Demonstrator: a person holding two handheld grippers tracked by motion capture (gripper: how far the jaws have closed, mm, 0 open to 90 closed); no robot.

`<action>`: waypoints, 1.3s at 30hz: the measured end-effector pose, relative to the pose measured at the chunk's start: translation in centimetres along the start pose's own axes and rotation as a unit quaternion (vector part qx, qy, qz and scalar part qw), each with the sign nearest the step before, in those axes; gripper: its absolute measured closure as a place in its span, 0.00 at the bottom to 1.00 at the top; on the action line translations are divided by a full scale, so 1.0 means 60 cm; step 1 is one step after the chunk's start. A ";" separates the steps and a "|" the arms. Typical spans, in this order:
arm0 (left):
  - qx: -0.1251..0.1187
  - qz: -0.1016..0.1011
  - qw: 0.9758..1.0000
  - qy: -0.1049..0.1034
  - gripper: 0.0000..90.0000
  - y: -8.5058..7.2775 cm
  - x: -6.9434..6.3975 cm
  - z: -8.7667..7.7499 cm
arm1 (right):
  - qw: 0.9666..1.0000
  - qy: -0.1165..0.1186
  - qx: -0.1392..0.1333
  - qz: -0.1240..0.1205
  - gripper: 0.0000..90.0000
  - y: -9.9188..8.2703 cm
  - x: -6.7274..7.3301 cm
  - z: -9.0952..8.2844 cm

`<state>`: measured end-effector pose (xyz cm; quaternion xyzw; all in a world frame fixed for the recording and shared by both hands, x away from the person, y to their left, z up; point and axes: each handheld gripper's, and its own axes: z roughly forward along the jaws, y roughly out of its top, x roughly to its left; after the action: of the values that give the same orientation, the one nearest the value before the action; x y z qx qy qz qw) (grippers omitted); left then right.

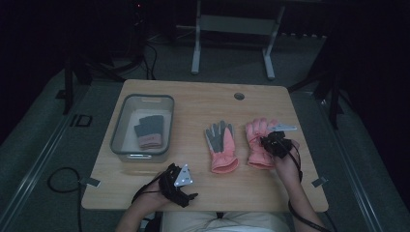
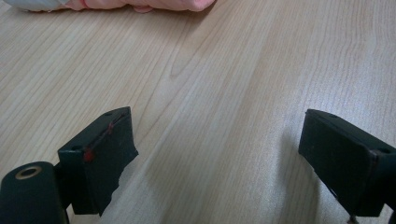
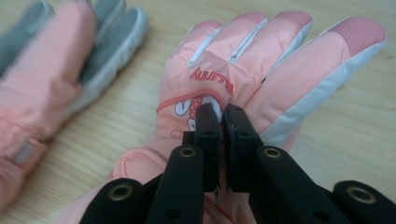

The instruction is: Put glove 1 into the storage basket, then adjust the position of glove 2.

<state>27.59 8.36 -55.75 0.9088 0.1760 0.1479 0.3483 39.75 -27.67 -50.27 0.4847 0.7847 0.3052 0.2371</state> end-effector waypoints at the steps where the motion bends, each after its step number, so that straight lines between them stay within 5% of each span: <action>1: 0.000 0.000 1.000 0.000 0.11 0.000 0.000 0.000 | 1.000 0.001 -0.003 0.002 0.95 0.006 0.000 -0.005; 12: 0.001 0.000 1.000 0.001 0.11 0.000 0.000 0.000 | 0.998 0.020 -0.057 -0.011 0.95 0.081 0.030 -0.067; 20: 0.000 0.001 1.000 0.001 0.11 0.000 -0.001 0.000 | 0.995 0.046 -0.084 -0.037 0.95 0.133 0.094 -0.092; 29: 0.002 0.005 1.000 0.000 0.11 0.001 -0.001 -0.001 | 0.993 0.078 -0.075 -0.056 0.95 0.147 0.156 -0.077; 39: 0.001 0.004 1.000 -0.002 0.11 0.001 -0.001 -0.001 | 0.992 0.095 -0.042 -0.066 0.95 0.131 0.186 -0.049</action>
<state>27.55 8.33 -55.67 0.9101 0.1718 0.1476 0.3471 38.00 -15.59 -43.49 0.3904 0.8206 0.3659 0.2010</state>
